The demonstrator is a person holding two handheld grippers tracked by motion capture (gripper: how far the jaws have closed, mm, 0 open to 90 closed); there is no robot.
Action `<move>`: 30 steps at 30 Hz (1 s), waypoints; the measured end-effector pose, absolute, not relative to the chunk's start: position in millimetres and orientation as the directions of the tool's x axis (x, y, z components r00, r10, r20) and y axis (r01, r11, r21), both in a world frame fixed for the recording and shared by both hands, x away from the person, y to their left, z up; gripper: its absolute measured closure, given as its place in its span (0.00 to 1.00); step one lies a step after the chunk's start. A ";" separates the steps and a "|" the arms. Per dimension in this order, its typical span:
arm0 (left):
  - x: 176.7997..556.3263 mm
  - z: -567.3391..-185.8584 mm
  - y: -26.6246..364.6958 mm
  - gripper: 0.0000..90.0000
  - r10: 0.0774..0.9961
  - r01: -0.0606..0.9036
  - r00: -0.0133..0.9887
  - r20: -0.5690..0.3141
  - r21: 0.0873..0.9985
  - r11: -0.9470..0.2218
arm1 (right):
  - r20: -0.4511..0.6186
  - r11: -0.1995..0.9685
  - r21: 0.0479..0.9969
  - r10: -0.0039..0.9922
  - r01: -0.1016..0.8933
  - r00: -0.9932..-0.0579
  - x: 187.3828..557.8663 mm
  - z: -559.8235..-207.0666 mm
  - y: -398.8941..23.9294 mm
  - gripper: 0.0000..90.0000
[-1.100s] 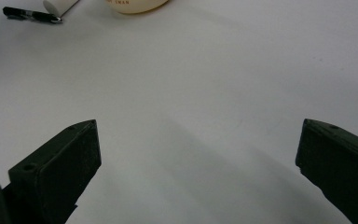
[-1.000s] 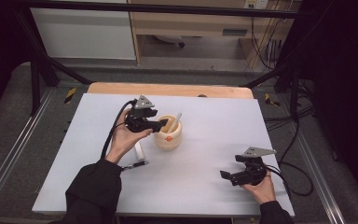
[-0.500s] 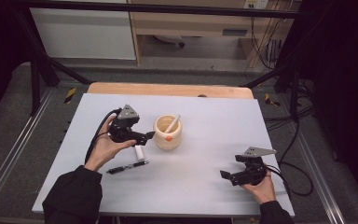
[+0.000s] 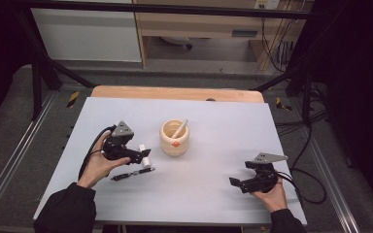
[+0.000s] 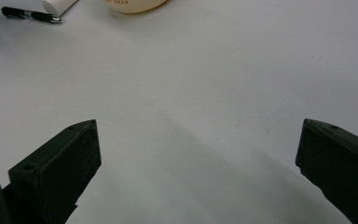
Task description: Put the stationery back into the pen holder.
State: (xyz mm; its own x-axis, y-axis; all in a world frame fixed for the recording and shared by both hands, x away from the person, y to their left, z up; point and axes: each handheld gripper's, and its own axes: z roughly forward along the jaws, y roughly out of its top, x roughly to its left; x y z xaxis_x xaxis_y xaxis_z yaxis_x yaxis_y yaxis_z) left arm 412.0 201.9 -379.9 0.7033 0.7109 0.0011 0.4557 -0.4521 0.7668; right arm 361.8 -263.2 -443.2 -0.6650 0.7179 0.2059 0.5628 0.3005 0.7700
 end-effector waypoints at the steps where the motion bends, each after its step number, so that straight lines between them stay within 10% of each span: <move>1: 410.5 -381.5 203.8 0.12 0.709 0.457 0.705 -0.001 0.765 -0.453 | 0.206 0.300 0.770 0.718 0.563 -0.665 361.9 -443.2 -263.1 0.01; 30: 394.1 -417.6 222.9 0.27 0.597 0.443 0.802 -0.005 0.674 -0.591 | 0.203 0.311 0.764 0.717 0.566 -0.667 362.5 -444.9 -261.9 0.01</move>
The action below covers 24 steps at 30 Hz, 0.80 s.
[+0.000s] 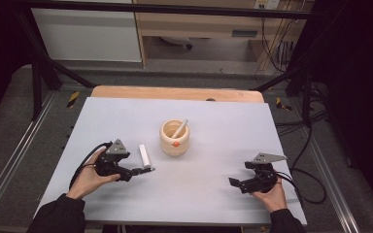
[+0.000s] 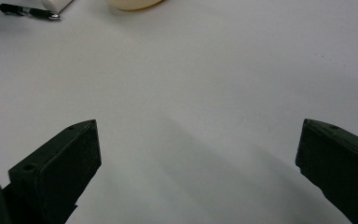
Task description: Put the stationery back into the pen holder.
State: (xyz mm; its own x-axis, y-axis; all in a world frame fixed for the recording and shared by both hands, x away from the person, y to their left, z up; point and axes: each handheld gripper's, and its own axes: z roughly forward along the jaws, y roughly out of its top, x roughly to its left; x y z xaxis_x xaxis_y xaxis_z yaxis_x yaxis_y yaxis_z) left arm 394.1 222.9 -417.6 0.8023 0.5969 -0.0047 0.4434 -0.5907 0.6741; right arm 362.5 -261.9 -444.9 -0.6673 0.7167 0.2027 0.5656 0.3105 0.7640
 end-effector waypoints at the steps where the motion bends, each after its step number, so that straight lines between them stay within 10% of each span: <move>1: 394.7 -418.1 222.3 0.29 0.591 0.442 0.807 -0.005 0.669 -0.598 | 0.202 0.311 0.764 0.716 0.565 -0.668 362.5 -445.0 -261.9 0.01; 24: 403.7 -422.3 197.7 0.71 0.443 0.373 0.897 0.001 0.536 -0.757 | 0.203 0.311 0.764 0.716 0.565 -0.668 362.4 -444.8 -262.1 0.01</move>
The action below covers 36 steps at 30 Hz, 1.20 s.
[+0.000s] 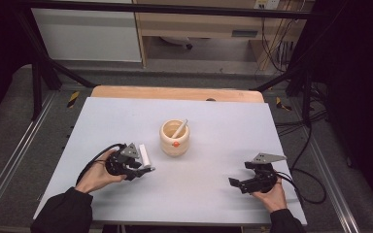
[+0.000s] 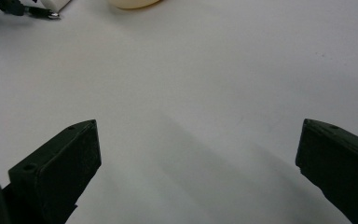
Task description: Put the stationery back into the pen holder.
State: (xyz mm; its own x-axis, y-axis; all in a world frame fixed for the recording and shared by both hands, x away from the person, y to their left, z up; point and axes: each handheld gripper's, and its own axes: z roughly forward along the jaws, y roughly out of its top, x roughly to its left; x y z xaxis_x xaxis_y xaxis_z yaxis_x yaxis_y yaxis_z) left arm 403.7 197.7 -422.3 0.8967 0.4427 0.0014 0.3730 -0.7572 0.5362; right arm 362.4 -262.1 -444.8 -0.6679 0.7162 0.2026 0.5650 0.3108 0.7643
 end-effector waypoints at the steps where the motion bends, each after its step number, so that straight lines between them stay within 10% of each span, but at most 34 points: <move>1: 404.0 -422.0 196.7 0.72 0.442 0.372 0.897 0.004 0.532 -0.761 | 0.203 0.310 0.764 0.716 0.566 -0.667 362.5 -444.7 -262.1 0.01; 36: 409.2 -424.9 191.1 0.88 0.419 0.367 0.908 0.017 0.450 -0.814 | 0.202 0.309 0.766 0.717 0.564 -0.667 363.0 -445.1 -262.0 0.01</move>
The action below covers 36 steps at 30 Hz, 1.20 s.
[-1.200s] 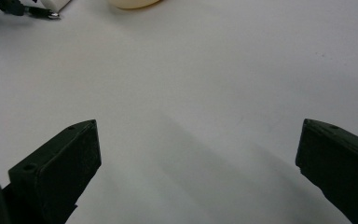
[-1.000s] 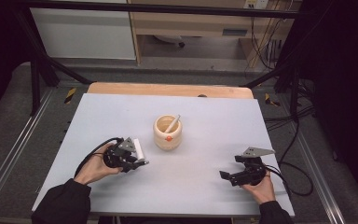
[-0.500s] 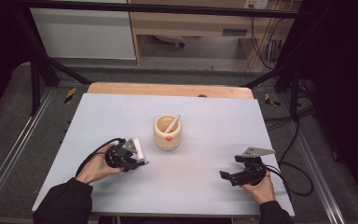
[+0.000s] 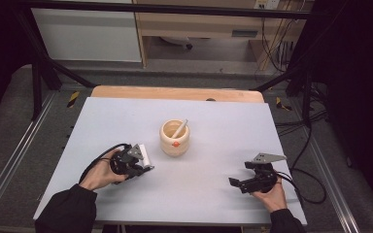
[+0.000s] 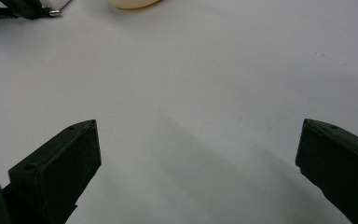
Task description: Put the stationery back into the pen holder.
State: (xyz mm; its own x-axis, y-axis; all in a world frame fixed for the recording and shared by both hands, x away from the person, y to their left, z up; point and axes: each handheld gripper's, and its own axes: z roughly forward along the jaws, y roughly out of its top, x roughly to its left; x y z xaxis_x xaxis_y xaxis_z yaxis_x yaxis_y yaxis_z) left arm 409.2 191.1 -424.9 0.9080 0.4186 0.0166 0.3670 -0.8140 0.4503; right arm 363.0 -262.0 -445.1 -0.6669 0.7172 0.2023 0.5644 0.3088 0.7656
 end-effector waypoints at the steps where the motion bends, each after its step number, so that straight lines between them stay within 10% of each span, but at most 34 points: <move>1: 408.9 -424.5 191.5 0.88 0.419 0.367 0.908 0.016 0.453 -0.813 | 0.203 0.309 0.765 0.717 0.565 -0.667 362.9 -445.1 -262.0 0.01; 36: 396.0 -385.8 204.0 0.88 0.494 0.421 0.869 -0.018 0.552 -0.720 | 0.204 0.308 0.764 0.719 0.567 -0.665 362.5 -444.5 -262.3 0.01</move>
State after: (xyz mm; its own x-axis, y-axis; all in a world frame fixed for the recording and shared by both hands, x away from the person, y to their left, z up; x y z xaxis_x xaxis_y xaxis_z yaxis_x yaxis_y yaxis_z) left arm 396.0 204.0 -385.8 0.8693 0.4939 -0.0182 0.4207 -0.7201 0.5519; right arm 362.5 -262.3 -444.5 -0.6646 0.7189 0.2036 0.5669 0.3076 0.7642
